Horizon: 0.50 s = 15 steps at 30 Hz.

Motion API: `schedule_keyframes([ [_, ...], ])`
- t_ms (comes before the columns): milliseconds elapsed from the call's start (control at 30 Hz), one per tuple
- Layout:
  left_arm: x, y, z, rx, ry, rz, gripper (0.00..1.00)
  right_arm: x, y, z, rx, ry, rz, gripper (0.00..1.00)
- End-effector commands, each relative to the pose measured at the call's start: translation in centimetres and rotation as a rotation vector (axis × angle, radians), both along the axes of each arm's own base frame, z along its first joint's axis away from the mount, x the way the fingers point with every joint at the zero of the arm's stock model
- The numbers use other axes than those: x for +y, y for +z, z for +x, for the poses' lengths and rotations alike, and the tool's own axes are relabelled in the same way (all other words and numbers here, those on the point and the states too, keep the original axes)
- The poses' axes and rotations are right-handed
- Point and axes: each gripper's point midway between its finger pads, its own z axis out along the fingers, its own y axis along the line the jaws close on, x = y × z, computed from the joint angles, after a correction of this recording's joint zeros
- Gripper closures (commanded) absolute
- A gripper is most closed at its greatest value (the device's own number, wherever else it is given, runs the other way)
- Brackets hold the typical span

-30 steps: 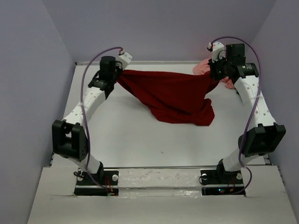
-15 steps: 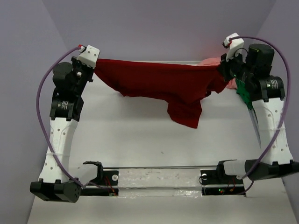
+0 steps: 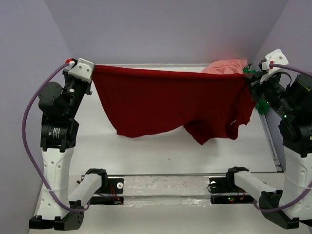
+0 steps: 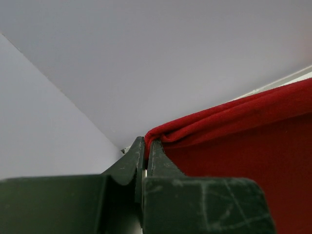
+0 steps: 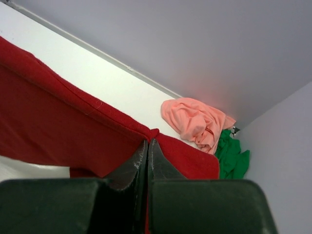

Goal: Fold and stack the t-shirts
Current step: Flatten out the tshirt

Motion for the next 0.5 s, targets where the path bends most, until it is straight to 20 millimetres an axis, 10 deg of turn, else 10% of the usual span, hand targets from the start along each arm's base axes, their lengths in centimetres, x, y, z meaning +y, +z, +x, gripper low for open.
schedule_keyframes([
  [0, 0.8, 7.4, -4.7, -0.197, 0.015, -0.050, 1.00, -0.8, 2.7, -2.4, -0.094, -0.028, 0.015, 1.00],
  [200, 0.9, 9.5, -5.1, -0.232, 0.013, -0.042, 1.00, -0.9, 4.1, -0.9, -0.108, -0.029, 0.006, 1.00],
  [467, 1.6, 5.1, 0.7, -0.157, 0.066, -0.036, 1.00, -0.2, -2.4, 9.2, 0.076, -0.007, -0.002, 1.00],
])
